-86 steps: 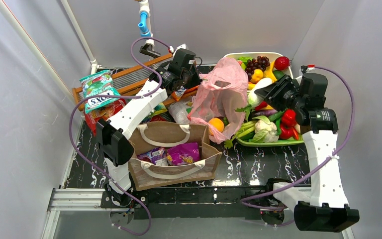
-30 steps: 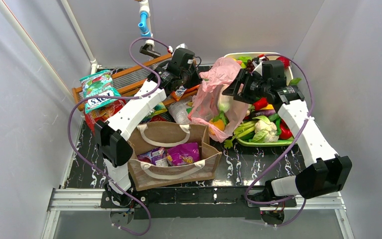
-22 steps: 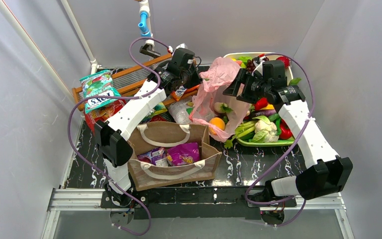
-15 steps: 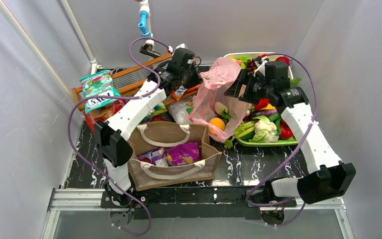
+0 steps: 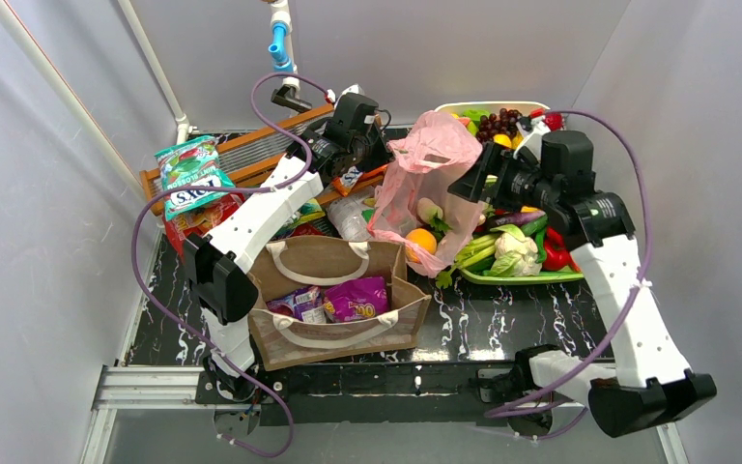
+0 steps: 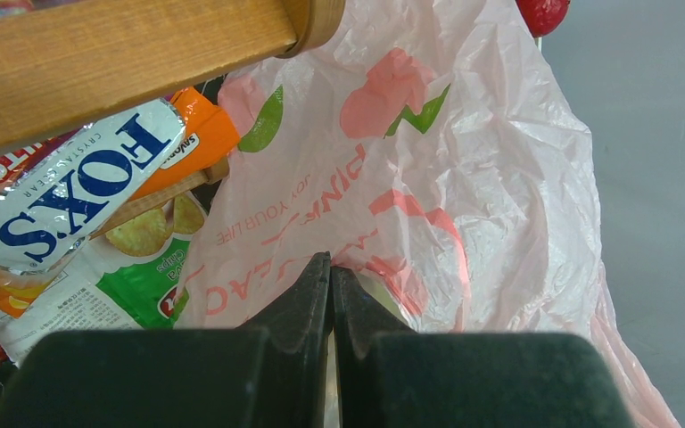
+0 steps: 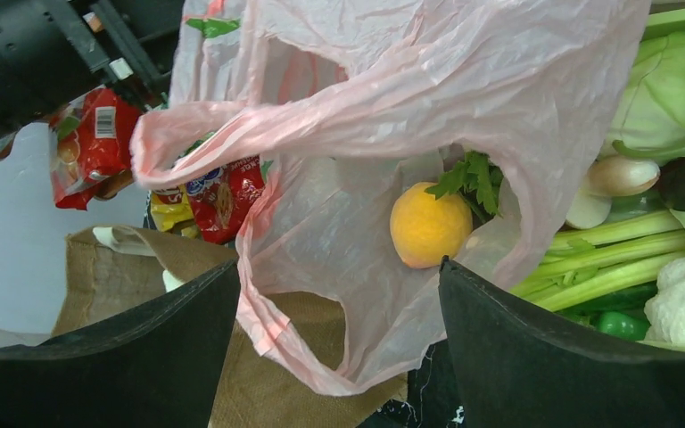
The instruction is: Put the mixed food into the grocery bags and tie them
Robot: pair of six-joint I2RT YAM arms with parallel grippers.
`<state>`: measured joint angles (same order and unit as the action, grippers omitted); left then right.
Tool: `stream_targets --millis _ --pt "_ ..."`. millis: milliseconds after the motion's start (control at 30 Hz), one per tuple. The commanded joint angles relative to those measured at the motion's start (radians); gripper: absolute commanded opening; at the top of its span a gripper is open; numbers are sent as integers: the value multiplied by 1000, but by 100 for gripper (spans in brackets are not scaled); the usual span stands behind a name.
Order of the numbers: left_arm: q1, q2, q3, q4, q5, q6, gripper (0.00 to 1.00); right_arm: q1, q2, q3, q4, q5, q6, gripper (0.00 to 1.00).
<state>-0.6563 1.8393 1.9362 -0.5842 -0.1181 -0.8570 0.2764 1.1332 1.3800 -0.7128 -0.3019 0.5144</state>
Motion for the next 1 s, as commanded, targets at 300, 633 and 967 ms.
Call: stream_targets --millis 300,633,967 --pt "6 -54 -1 -15 17 -10 0 4 -221 -49 -140 173 -58 88" --pt "6 -55 -19 -12 27 -11 0 4 -241 -101 -238 327 -78 88" --pt "6 -70 -47 -11 25 -2 0 -10 -214 -161 -329 625 -26 85"
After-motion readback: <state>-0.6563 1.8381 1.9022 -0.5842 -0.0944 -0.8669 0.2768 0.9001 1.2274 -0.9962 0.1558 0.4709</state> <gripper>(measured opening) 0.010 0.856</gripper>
